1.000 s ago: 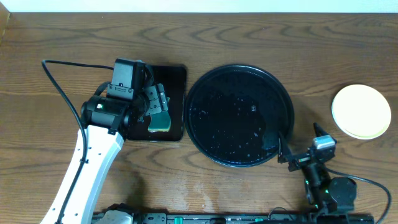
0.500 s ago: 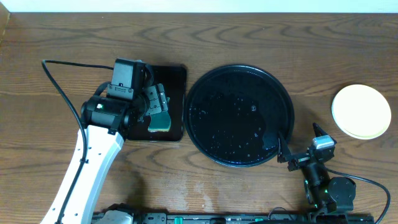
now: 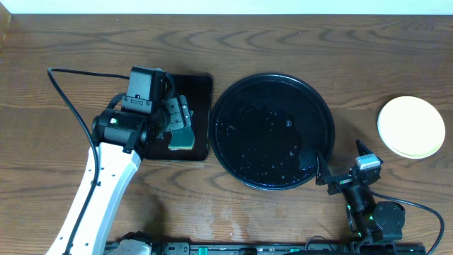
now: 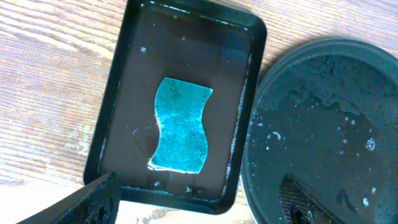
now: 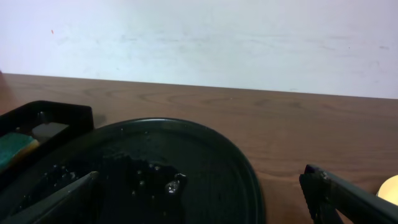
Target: Clean dirty plates on tray and stack at the side
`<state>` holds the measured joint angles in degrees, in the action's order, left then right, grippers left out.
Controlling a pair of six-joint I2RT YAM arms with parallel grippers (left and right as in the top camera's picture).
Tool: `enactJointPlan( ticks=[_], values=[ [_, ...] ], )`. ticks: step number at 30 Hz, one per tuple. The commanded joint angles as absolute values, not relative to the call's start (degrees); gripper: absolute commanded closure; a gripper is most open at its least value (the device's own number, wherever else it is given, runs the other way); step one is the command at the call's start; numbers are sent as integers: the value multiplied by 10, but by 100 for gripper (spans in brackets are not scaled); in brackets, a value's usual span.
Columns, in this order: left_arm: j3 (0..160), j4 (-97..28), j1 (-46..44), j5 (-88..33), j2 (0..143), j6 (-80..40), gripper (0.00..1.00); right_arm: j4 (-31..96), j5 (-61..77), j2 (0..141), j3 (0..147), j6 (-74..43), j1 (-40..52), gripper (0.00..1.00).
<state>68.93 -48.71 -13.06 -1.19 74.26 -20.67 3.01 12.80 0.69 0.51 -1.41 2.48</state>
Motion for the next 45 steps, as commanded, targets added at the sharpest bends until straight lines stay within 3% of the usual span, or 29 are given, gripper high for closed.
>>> enactJointPlan(
  ticks=[1,41,45],
  values=[
    [702,-488,-128,-11,742,-200,18,32,122,4,3,-16,18,1],
    [697,-492,-128,-6,732,-199,18,32,122,4,3,-16,18,1],
    [664,-462,-128,83,660,-192,18,32,122,4,3,-16,18,1]
  ],
)
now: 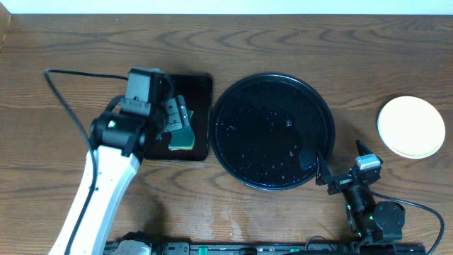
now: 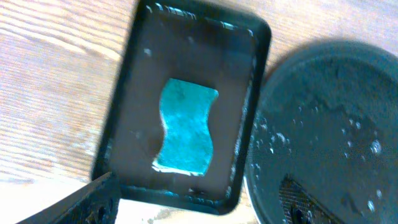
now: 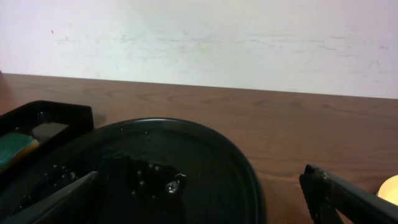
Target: Clean dirty plates on tray and stack at the side
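Note:
A teal sponge (image 2: 185, 125) lies flat in a small black rectangular tray (image 2: 122, 121), also seen from overhead as the sponge (image 1: 182, 138). My left gripper (image 2: 193, 208) hangs open above that tray, holding nothing; in the overhead view the left gripper (image 1: 175, 117) is over the sponge. The round black tray (image 1: 272, 132) in the middle is wet, with droplets and specks. A cream plate (image 1: 410, 126) sits alone at the right side. My right gripper (image 3: 199, 205) rests open low at the round tray's (image 3: 236, 162) near right rim, empty.
The left arm's black cable (image 1: 67, 99) loops over the wood table (image 1: 85, 42) at the far left. A white wall (image 3: 199, 37) runs along the table's far edge. The small tray and the round tray stand almost touching.
My left gripper has shifted slightly over the small tray, so the sponge looks a little smaller and blurred. It stays open. The right gripper, sponge and plate have not moved.

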`<state>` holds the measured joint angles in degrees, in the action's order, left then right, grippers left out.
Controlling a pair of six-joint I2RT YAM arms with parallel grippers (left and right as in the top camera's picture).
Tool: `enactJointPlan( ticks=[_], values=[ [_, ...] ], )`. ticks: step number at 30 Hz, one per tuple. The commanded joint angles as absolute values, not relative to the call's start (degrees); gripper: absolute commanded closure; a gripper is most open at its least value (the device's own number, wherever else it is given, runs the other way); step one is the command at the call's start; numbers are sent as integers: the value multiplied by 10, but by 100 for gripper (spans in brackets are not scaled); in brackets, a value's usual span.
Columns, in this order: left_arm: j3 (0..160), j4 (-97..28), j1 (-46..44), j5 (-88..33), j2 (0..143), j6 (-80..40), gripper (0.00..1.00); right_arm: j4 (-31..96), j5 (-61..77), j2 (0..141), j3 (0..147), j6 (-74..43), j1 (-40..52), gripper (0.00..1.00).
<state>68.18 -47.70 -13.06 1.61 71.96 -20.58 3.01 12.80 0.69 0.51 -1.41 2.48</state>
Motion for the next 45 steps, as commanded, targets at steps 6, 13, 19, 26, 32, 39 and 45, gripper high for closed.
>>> enactJointPlan(
  ticks=[6,13,19,26,32,39,45],
  values=[
    [523,-288,-107,18,491,-55,18,32,122,4,3,-16,18,1],
    [318,-108,-63,-13,299,-30,18,32,122,4,3,-16,18,1],
    [175,-13,-29,-48,157,-30,18,32,122,4,3,-16,18,1],
    [68,56,-19,-47,43,-30,18,32,122,4,3,-16,18,1],
    [2,90,-20,-47,1,-33,17,32,122,4,3,-16,18,1],
    [2,69,-19,-47,1,-32,18,32,122,4,3,-16,18,1],
    [2,53,-19,-47,1,-32,18,32,122,4,3,-16,18,1]
  ],
)
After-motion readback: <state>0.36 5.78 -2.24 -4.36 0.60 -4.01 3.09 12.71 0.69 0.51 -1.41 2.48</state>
